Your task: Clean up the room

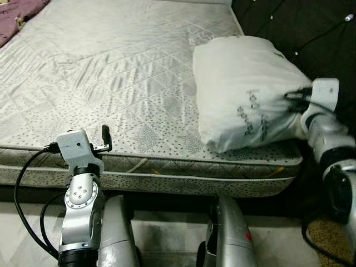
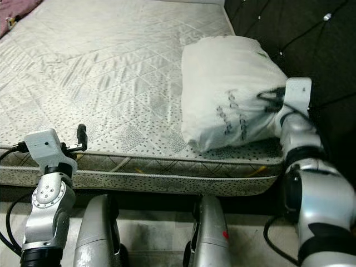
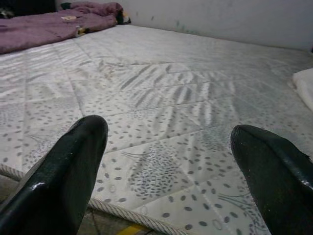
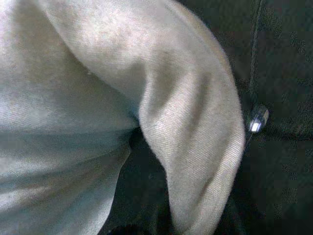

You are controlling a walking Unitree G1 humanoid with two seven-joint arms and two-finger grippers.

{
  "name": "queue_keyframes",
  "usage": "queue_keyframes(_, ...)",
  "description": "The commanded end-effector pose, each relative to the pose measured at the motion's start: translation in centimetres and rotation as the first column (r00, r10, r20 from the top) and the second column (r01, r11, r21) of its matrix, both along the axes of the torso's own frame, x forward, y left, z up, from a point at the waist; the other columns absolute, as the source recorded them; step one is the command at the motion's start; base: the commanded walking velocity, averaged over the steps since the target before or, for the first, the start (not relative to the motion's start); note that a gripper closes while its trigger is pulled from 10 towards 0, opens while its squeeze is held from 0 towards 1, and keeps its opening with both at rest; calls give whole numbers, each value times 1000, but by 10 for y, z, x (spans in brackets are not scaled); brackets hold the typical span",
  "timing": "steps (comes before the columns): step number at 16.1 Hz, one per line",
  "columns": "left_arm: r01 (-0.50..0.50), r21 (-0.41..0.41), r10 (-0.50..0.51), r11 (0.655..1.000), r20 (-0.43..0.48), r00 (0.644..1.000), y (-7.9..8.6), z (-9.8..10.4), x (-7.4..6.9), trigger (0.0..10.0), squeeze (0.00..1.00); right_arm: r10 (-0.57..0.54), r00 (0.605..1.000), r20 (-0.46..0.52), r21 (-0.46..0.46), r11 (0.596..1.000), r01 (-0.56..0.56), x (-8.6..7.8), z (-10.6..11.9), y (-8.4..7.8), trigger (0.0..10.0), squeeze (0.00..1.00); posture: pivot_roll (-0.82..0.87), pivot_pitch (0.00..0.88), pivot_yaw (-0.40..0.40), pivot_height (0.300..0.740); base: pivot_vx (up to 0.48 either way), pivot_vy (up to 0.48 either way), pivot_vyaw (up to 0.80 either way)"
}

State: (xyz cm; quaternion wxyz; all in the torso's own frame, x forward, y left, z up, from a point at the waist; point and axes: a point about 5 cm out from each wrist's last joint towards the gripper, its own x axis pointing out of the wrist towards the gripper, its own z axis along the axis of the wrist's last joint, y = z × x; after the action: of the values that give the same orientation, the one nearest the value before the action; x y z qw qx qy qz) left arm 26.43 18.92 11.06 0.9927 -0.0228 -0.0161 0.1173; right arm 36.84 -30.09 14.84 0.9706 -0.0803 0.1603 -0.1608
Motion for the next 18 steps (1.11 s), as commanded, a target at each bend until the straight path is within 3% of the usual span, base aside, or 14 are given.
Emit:
queue_keyframes(1,14,15,-14,1000,-9,1000,-2,0,0,10000,0,-20,998,62,28,999,18,1,6,-2,10000,1000,97,0,-49,522,0,0,0)
queue_keyframes(6,16,29,-16,999,0,1000,0,3,4,10000,0,-15,999,38,4,1000,15,-1,-4,4,10000,1000,91,0,-42,522,0,0,0)
queue_keyframes(12,-5,37,5,999,-1,1000,4,1,1,10000,0,-63,980,187,-159,983,93,5,30,-5,10000,1000,90,0,-52,522,0,0,0)
queue_keyframes(14,-15,39,15,999,-4,1000,7,0,-1,10000,0,-37,984,176,-188,980,70,1,16,0,10000,1000,84,0,-56,522,0,0,0)
queue_keyframes(18,-9,38,9,999,-14,1000,6,-4,-3,10000,0,30,995,96,-186,982,-12,-25,-42,20,10000,1000,70,0,-46,522,0,0,0)
